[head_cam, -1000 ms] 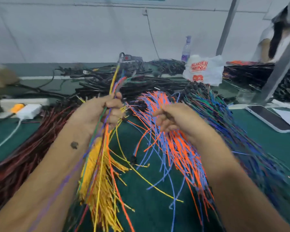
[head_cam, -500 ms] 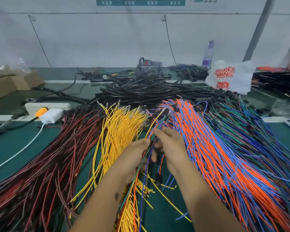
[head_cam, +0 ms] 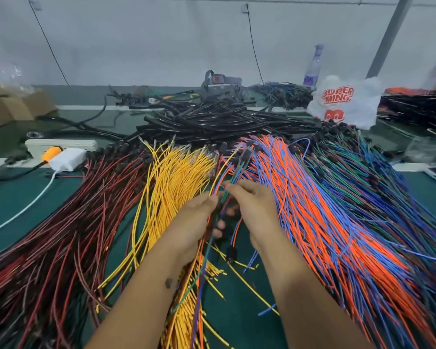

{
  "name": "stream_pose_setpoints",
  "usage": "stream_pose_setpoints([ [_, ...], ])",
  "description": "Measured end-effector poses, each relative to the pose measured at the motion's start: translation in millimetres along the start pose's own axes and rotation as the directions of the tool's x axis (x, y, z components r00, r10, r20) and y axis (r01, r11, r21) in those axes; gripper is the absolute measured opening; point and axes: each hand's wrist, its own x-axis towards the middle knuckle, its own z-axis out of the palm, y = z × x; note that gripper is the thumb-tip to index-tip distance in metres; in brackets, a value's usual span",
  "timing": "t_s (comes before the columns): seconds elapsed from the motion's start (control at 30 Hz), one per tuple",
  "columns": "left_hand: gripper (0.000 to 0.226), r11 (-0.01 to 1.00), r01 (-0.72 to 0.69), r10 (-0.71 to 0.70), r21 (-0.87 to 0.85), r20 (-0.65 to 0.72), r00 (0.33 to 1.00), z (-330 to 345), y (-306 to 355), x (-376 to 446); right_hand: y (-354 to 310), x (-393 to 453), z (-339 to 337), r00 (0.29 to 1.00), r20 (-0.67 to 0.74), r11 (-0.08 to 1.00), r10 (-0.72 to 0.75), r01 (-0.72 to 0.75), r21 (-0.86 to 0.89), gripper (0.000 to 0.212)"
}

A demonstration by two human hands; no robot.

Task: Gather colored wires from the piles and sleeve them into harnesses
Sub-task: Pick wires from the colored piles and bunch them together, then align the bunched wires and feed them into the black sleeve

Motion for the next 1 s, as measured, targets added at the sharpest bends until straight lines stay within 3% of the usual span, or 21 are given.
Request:
stream_pose_setpoints([
  [0.07,0.025,0.999,-0.012,0.013,0.045,-0.019,1.000,-0.9,-1.4,1.0,-0.4,0.5,0.6,1.000,0.012,1.000,0.005,-0.005,0.008,0.042],
  [0.17,0.032,0.996,-0.011,0.011,0.084,-0.004,1.000,-1.3,-1.6,0.9,-2.5,1.6,0.7,0.998,0.016,0.996,0.058,-0.059,0.061,0.034],
  [0.33,0.028,0.998,0.045,-0.039,-0.045,0.120,0.992,-1.2,3.1,-2.2,-5.4,1.2,-3.4,0.999,0.042,0.993,-0.004,-0.001,0.122,0.028],
  [0.47,0.031,0.997,0.053,-0.044,-0.051,0.168,0.985,-2.4,5.5,-3.5,-8.6,-0.8,-5.2,0.996,0.087,0.990,-0.031,0.018,0.140,0.029],
  [0.73,0.019,1.000,0.011,-0.009,-0.012,0.166,0.986,-2.2,1.4,-4.2,-13.1,-5.6,-5.8,0.945,0.326,0.994,-0.004,-0.030,0.101,0.013],
  [1.0,0.011,0.999,-0.044,0.047,-0.019,0.189,0.981,-7.2,-0.7,-4.0,-18.8,-4.2,-10.8,0.961,0.265,0.996,-0.085,0.080,0.030,0.011],
])
